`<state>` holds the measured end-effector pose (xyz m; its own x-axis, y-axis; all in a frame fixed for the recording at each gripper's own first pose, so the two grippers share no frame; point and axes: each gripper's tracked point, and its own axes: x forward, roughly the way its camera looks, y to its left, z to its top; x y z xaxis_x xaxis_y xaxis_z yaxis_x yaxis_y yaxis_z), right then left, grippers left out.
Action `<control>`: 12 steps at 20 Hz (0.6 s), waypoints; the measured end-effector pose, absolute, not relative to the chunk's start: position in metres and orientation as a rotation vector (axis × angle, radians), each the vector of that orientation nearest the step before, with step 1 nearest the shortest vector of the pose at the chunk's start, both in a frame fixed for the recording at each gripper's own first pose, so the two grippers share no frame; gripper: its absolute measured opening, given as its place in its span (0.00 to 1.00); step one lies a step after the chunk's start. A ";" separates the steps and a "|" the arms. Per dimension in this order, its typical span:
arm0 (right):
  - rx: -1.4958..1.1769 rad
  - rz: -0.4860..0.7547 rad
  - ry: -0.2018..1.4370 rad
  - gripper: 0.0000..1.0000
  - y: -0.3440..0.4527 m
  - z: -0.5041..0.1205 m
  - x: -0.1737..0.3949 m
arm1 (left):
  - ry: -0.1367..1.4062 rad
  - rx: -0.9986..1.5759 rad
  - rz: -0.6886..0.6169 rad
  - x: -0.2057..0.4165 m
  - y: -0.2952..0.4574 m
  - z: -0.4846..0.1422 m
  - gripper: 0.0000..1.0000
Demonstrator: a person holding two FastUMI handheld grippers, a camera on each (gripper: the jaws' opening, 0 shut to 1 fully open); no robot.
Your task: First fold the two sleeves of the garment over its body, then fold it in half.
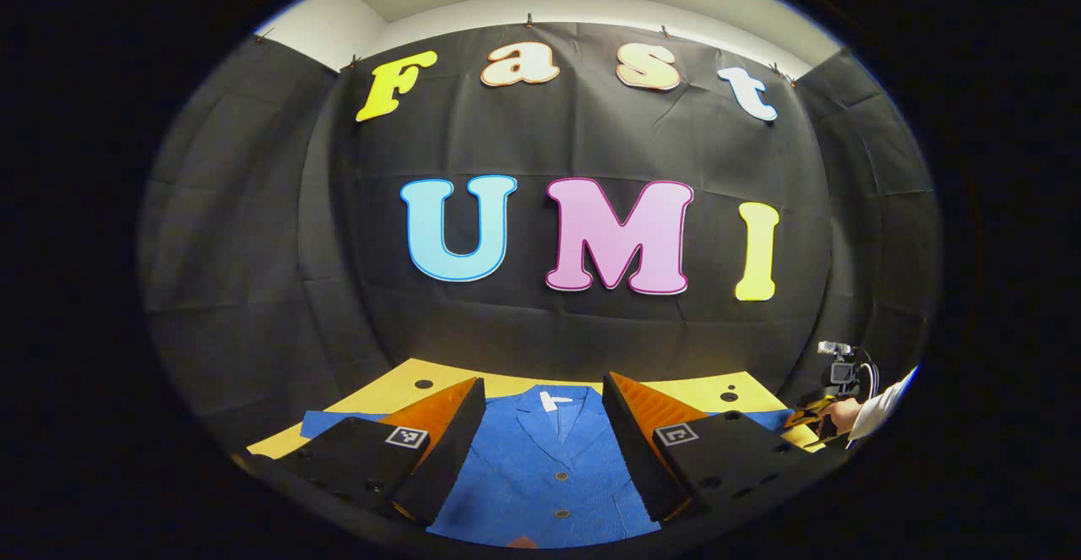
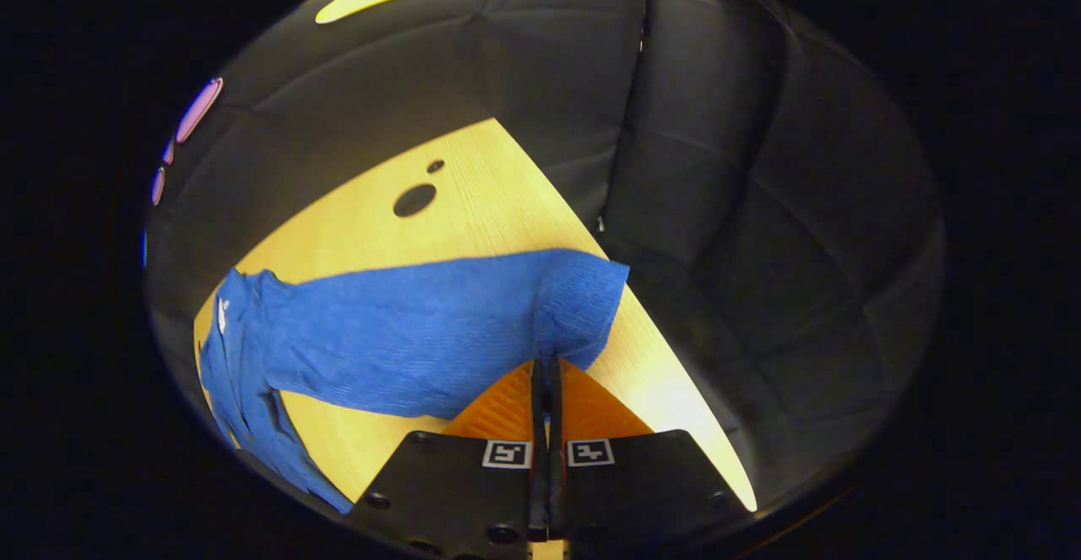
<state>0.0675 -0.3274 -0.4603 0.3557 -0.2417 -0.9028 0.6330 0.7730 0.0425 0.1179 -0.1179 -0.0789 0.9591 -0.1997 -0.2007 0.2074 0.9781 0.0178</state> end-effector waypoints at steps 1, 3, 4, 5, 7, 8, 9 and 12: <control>0.427 -0.578 1.033 0.00 -0.321 -0.441 0.075 | 0.204 0.033 -0.213 0.117 -0.111 -0.082 0.80; 0.404 -0.576 0.972 0.01 -0.310 -0.399 0.082 | 0.202 0.006 -0.239 0.120 -0.096 -0.084 0.80; 0.391 -0.576 0.934 0.01 -0.300 -0.378 0.087 | 0.200 -0.009 -0.251 0.123 -0.086 -0.084 0.80; 0.371 -0.586 0.894 0.01 -0.291 -0.358 0.089 | 0.204 -0.018 -0.259 0.127 -0.072 -0.087 0.80; 0.344 -0.593 0.835 0.01 -0.267 -0.327 0.091 | 0.199 -0.019 -0.259 0.133 -0.037 -0.085 0.80; 0.325 -0.597 0.810 0.01 -0.254 -0.312 0.092 | 0.179 -0.019 -0.258 0.137 -0.018 -0.080 0.80; 0.303 -0.597 0.791 0.01 -0.241 -0.300 0.093 | 0.164 -0.015 -0.252 0.140 0.000 -0.078 0.80; 0.234 -0.563 0.745 0.01 -0.193 -0.267 0.107 | 0.167 -0.025 -0.237 0.146 0.048 -0.089 0.80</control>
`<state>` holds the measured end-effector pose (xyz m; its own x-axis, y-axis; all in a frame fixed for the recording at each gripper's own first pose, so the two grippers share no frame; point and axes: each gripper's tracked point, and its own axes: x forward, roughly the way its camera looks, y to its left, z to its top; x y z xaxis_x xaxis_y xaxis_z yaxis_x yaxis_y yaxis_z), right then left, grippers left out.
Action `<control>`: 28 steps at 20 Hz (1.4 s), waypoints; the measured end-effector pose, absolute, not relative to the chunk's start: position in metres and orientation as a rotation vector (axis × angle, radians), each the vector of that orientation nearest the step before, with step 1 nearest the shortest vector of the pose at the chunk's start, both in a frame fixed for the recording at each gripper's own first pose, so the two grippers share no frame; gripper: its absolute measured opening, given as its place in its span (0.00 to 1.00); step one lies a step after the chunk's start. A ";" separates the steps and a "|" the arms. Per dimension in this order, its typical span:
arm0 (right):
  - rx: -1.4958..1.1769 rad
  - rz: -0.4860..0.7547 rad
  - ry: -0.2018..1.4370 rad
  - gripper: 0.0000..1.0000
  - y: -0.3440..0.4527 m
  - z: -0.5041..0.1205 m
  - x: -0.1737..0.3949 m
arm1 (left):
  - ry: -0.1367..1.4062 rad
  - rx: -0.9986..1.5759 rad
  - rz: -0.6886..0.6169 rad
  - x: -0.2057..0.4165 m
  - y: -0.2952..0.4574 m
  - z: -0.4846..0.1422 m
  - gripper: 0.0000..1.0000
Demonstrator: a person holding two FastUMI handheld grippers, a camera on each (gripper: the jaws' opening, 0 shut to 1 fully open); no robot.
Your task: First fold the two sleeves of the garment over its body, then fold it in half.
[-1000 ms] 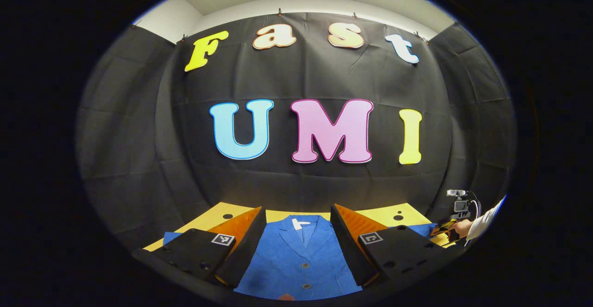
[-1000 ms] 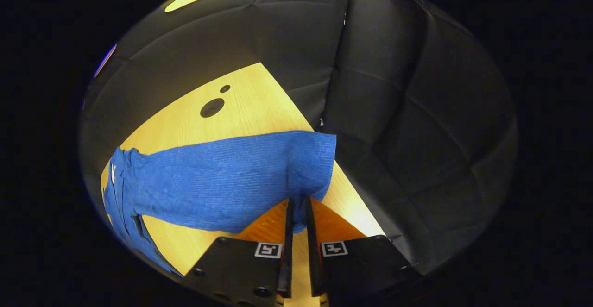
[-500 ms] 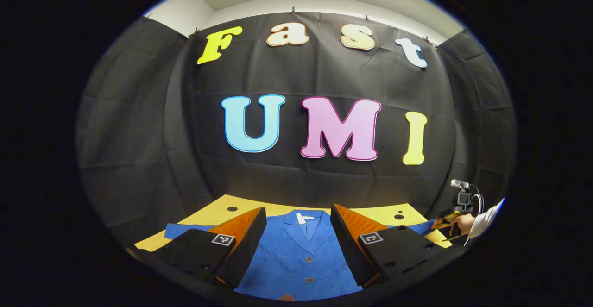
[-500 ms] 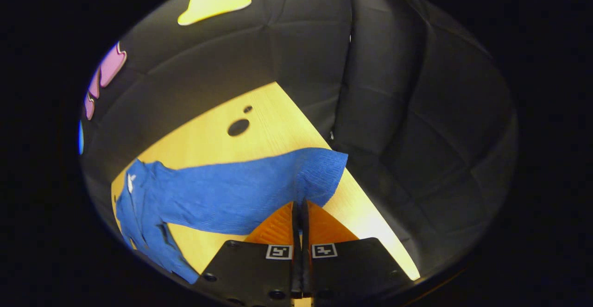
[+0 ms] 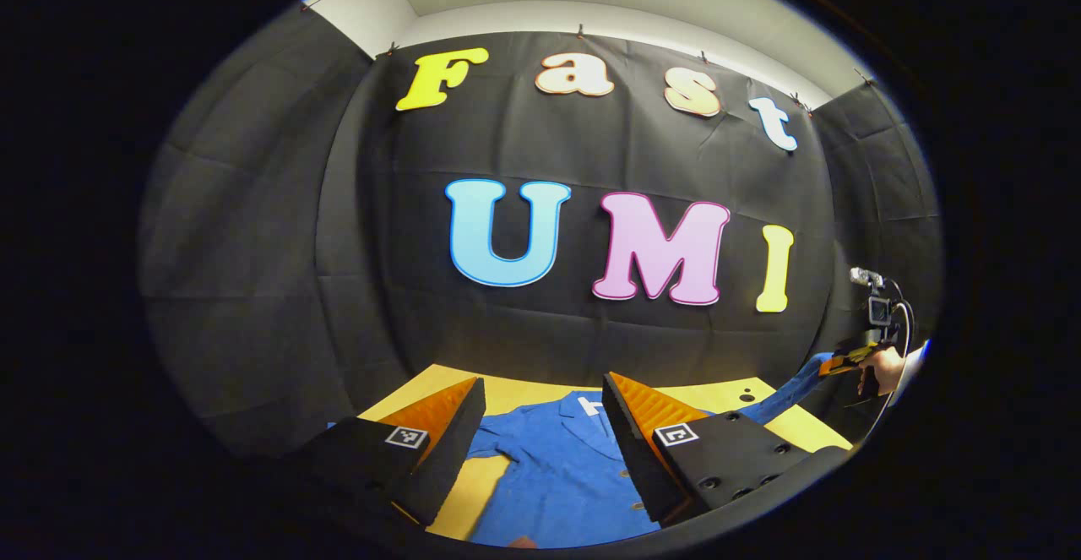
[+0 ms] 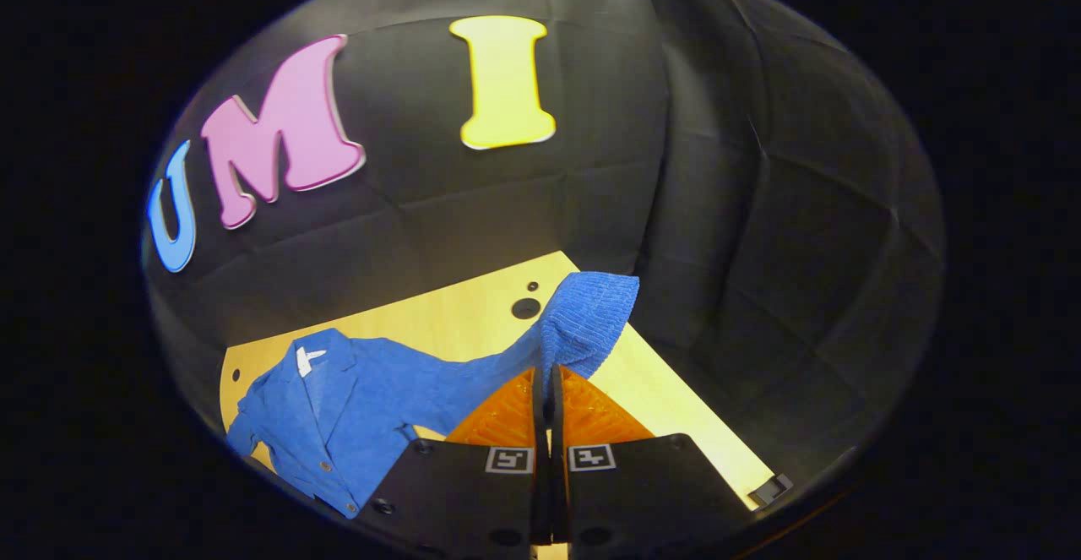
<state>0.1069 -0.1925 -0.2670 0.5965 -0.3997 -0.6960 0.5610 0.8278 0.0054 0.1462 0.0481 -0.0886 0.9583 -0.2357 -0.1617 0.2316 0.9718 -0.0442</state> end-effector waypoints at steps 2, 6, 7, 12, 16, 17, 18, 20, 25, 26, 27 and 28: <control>0.171 -0.517 0.694 0.01 -0.154 -0.241 0.124 | 0.188 -0.040 -0.214 0.148 0.075 -0.097 0.80; 0.081 -0.387 0.679 0.01 -0.072 -0.224 0.165 | 0.175 -0.072 -0.181 0.141 0.115 -0.097 0.80; 0.093 -0.360 0.685 0.01 -0.049 -0.225 0.177 | 0.174 -0.069 -0.171 0.139 0.123 -0.098 0.80; 0.075 -0.214 0.692 0.01 0.055 -0.243 0.230 | 0.180 -0.065 -0.098 0.122 0.164 -0.103 0.80; 0.067 -0.059 0.759 0.01 0.152 -0.280 0.253 | 0.212 -0.057 -0.020 0.107 0.197 -0.116 0.80; 0.090 -0.027 0.790 0.01 0.177 -0.294 0.255 | 0.226 -0.057 0.000 0.104 0.205 -0.120 0.80; 0.118 0.007 0.817 0.00 0.202 -0.310 0.257 | 0.239 -0.056 0.020 0.101 0.212 -0.124 0.80; 0.176 0.073 0.886 0.00 0.245 -0.350 0.258 | 0.255 -0.048 0.053 0.099 0.222 -0.127 0.80; 0.312 0.142 1.043 0.01 0.315 -0.436 0.254 | 0.283 0.040 0.126 0.098 0.248 -0.131 0.80; 0.343 0.151 1.050 0.01 0.323 -0.443 0.255 | 0.293 0.050 0.139 0.096 0.252 -0.133 0.80; 0.378 0.161 1.055 0.01 0.332 -0.447 0.257 | 0.302 0.053 0.149 0.095 0.254 -0.135 0.80; 0.422 0.167 1.057 0.01 0.340 -0.448 0.259 | 0.312 0.048 0.155 0.094 0.254 -0.138 0.80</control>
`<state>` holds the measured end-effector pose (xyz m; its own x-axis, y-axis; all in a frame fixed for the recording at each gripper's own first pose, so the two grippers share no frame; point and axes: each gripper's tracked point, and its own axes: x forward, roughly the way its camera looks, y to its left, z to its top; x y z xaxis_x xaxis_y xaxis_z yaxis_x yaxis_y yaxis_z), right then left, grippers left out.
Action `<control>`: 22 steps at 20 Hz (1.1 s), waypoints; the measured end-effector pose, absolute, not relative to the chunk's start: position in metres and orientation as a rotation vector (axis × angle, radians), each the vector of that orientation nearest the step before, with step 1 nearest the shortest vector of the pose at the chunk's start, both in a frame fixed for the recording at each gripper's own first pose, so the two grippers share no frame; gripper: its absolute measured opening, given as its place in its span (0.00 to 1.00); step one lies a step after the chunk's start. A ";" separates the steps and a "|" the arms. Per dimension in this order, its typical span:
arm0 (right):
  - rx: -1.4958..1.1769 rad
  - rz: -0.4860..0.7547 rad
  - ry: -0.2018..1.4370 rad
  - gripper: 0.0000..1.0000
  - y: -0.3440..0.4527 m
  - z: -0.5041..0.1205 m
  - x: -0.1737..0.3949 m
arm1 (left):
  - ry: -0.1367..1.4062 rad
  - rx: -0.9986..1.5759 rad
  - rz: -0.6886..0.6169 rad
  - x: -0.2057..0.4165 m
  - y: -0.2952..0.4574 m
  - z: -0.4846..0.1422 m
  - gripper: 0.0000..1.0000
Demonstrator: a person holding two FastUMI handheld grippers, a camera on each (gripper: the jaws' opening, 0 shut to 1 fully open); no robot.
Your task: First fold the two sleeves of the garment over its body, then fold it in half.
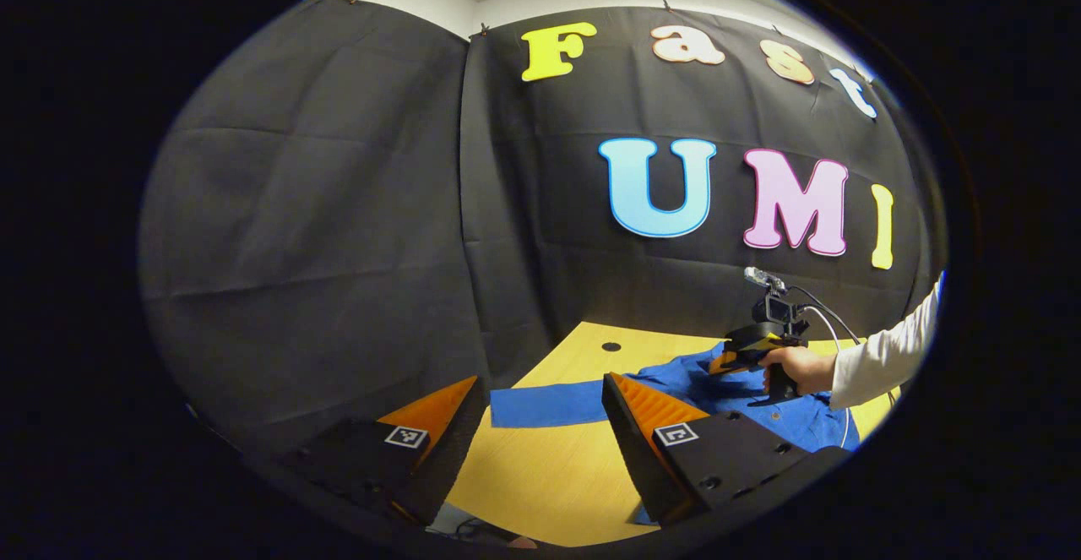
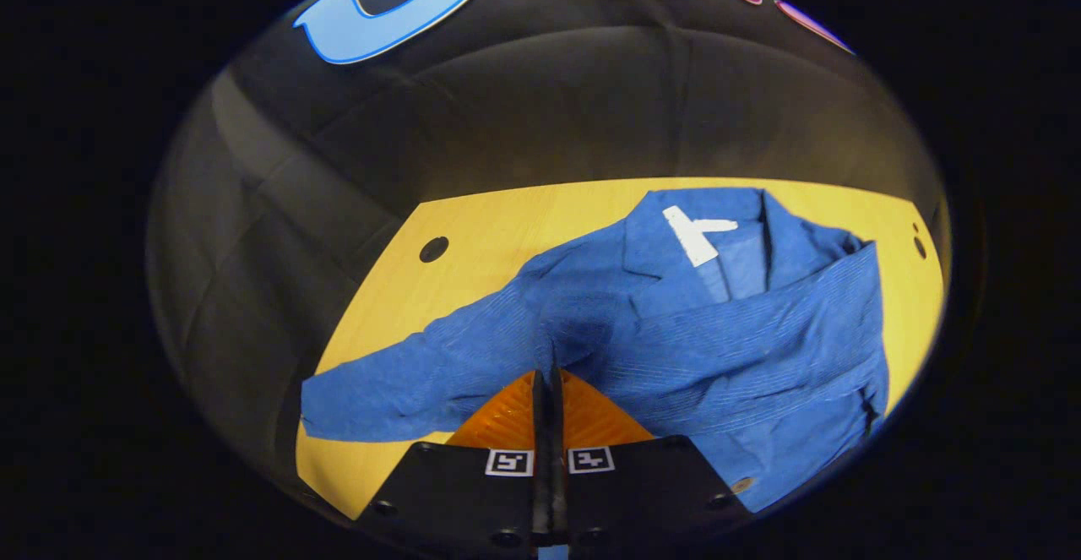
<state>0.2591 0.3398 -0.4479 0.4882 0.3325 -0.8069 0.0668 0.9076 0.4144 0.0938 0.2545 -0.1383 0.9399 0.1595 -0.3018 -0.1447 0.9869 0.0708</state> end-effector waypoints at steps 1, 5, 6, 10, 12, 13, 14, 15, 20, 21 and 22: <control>0.481 0.184 1.053 0.01 0.349 -0.448 0.263 | 0.325 0.039 0.162 0.093 0.254 -0.142 0.80; 0.645 0.280 1.074 0.30 0.377 -0.438 0.261 | 0.360 -0.008 0.177 0.097 0.254 -0.157 0.80; 0.633 0.292 1.076 0.34 0.374 -0.437 0.261 | 0.367 -0.020 0.173 0.100 0.251 -0.162 0.80; 0.554 0.372 1.011 0.81 0.351 -0.407 0.257 | 0.380 -0.036 0.132 0.122 0.246 -0.178 0.80; 0.484 0.397 0.958 0.96 0.333 -0.378 0.254 | 0.395 -0.042 0.126 0.137 0.251 -0.195 0.80; 0.442 0.404 0.916 0.96 0.321 -0.361 0.250 | 0.410 -0.045 0.130 0.146 0.257 -0.205 0.80; 0.397 0.410 0.867 0.96 0.307 -0.340 0.246 | 0.427 -0.052 0.135 0.155 0.263 -0.219 0.80; 0.356 0.421 0.814 0.96 0.293 -0.315 0.240 | 0.450 -0.058 0.141 0.166 0.270 -0.230 0.80; 0.220 0.428 0.596 0.96 0.210 -0.190 0.183 | 0.658 -0.118 0.170 0.231 0.307 -0.307 0.81; 0.219 0.407 0.571 0.96 0.192 -0.170 0.170 | 0.742 -0.152 0.175 0.237 0.311 -0.329 0.81; 0.228 0.375 0.553 0.95 0.172 -0.149 0.155 | 0.831 -0.199 0.179 0.240 0.313 -0.350 0.81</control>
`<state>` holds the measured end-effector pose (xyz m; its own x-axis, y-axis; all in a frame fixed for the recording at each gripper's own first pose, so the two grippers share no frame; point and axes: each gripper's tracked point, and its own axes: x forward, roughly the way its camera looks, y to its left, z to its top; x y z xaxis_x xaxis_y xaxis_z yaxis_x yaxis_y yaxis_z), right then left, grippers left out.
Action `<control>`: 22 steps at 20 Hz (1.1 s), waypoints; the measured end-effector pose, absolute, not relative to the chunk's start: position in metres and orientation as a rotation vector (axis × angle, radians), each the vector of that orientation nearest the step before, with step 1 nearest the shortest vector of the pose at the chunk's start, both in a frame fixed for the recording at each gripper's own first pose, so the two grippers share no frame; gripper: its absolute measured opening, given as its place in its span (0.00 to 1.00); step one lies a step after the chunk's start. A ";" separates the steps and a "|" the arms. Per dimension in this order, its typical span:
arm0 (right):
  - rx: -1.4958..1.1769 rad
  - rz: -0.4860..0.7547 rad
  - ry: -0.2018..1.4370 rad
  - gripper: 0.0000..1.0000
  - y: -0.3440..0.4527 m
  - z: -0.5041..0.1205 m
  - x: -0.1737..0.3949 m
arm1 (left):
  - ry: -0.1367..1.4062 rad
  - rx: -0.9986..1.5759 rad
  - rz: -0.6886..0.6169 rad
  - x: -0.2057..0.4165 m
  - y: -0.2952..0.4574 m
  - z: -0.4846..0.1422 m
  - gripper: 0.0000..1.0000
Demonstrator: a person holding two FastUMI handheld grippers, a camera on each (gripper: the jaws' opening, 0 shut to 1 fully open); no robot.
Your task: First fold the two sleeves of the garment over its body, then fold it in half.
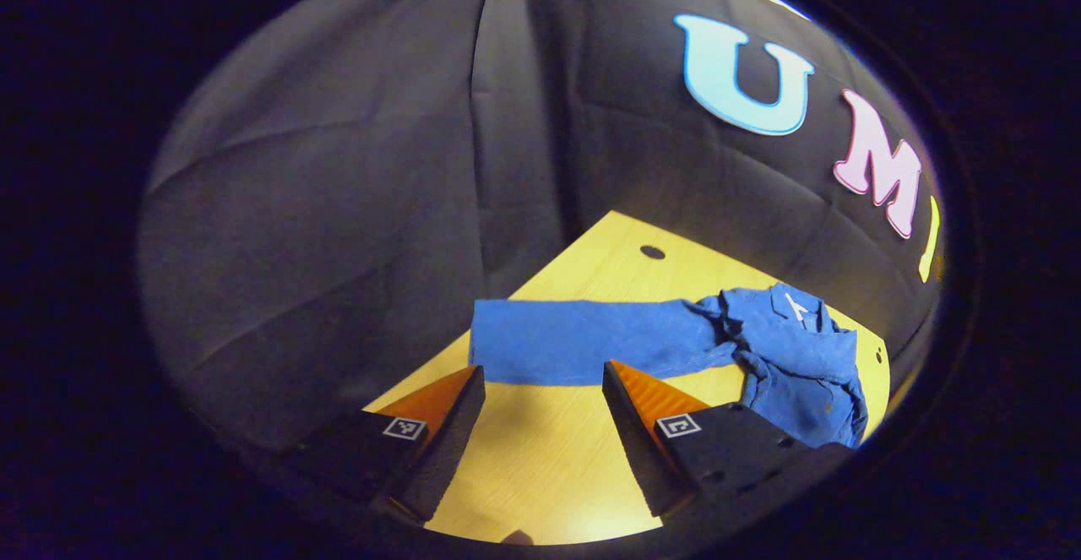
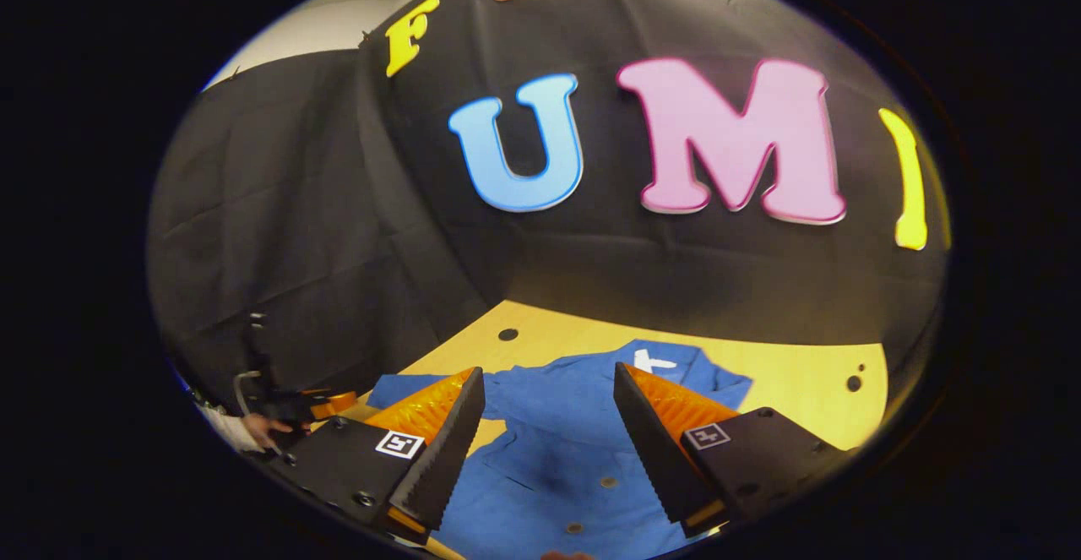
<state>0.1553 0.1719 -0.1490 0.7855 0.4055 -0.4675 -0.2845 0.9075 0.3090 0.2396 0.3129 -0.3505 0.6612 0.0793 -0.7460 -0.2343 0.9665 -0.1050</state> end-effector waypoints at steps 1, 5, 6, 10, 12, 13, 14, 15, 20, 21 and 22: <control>0.244 0.335 0.544 0.95 0.151 -0.134 0.143 | 0.886 -0.218 0.191 0.245 0.318 -0.367 0.83; 0.270 0.166 0.549 0.95 0.079 -0.122 0.116 | 0.972 -0.153 0.287 0.271 0.362 -0.400 0.83; 0.258 0.135 0.553 0.95 0.065 -0.119 0.111 | 0.983 -0.163 0.296 0.278 0.365 -0.406 0.83; 0.268 0.063 0.542 0.95 0.032 -0.103 0.104 | 0.991 -0.157 0.325 0.295 0.375 -0.418 0.82; 0.284 0.053 0.538 0.96 0.030 -0.098 0.102 | 1.013 -0.095 0.335 0.296 0.379 -0.419 0.82; 0.291 0.058 0.536 0.96 0.032 -0.095 0.101 | 1.003 -0.074 0.316 0.299 0.378 -0.418 0.83; 0.294 0.063 0.533 0.96 0.034 -0.092 0.100 | 1.008 -0.076 0.300 0.301 0.373 -0.417 0.82; 0.292 0.067 0.529 0.96 0.035 -0.089 0.098 | 1.009 -0.075 0.288 0.303 0.371 -0.419 0.76; 0.287 0.056 0.525 0.96 0.031 -0.087 0.092 | 1.005 -0.105 0.238 0.305 0.361 -0.417 0.21; 0.285 0.053 0.527 0.96 0.029 -0.088 0.091 | 1.018 -0.123 0.235 0.304 0.360 -0.417 0.08; 0.280 0.050 0.531 0.96 0.027 -0.089 0.089 | 1.035 -0.140 0.240 0.305 0.359 -0.417 0.08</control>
